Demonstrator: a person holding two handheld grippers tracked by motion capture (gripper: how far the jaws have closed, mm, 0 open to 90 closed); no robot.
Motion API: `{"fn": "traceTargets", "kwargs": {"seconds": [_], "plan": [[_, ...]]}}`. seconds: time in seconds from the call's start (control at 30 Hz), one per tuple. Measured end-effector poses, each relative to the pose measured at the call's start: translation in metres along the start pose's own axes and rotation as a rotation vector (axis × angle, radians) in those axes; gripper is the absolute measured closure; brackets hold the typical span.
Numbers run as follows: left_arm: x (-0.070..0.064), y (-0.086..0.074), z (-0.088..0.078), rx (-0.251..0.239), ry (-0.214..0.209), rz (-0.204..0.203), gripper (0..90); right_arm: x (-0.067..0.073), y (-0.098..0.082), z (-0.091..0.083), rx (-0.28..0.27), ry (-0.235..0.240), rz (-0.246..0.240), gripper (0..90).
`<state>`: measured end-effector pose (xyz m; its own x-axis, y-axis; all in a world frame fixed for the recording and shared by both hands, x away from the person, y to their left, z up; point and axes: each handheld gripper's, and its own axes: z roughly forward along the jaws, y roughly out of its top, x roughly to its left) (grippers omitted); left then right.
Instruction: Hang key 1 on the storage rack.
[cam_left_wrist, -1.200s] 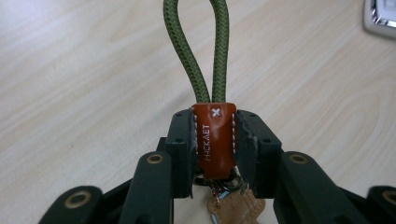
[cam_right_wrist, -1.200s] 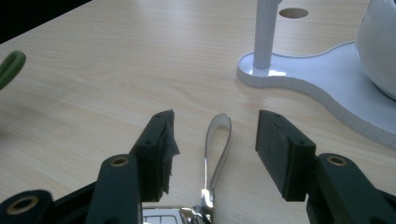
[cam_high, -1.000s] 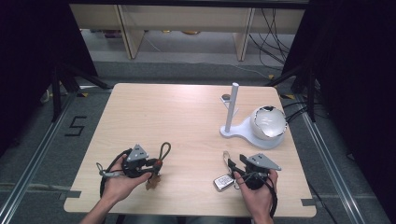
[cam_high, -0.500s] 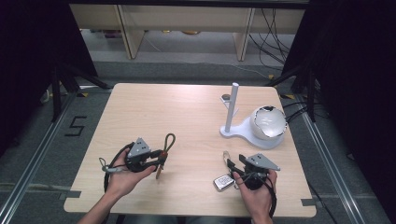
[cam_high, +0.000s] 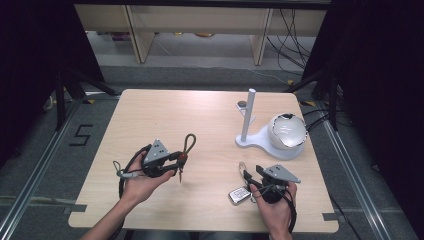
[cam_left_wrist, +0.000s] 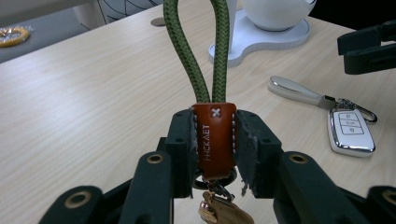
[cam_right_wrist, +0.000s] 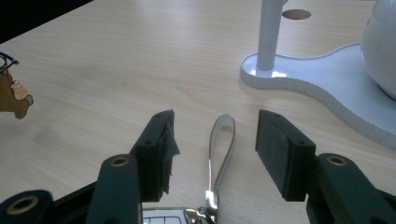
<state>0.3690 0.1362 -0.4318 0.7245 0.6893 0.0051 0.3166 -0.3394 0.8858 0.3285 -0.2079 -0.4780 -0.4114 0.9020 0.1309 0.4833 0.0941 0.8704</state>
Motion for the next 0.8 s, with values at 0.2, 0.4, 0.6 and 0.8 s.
{"fn": "traceTargets", "kwargs": {"seconds": [0.2, 0.4, 0.6, 0.8], "plan": [[-0.001, 0.010, 0.003, -0.023, 0.000, 0.029, 67.2, -0.001, 0.000, 0.000, -0.007, -0.002, 0.000, 47.8], [-0.004, 0.017, 0.008, -0.030, -0.008, 0.015, 67.2, 0.001, 0.000, 0.000, -0.010, 0.001, 0.017, 47.8], [-0.007, 0.027, 0.012, -0.048, -0.012, 0.038, 67.2, 0.000, 0.001, 0.000, -0.010, 0.006, 0.006, 47.8], [-0.009, 0.036, 0.018, -0.075, -0.024, 0.056, 67.2, 0.000, 0.001, 0.000, -0.012, 0.006, 0.004, 47.8]]}}
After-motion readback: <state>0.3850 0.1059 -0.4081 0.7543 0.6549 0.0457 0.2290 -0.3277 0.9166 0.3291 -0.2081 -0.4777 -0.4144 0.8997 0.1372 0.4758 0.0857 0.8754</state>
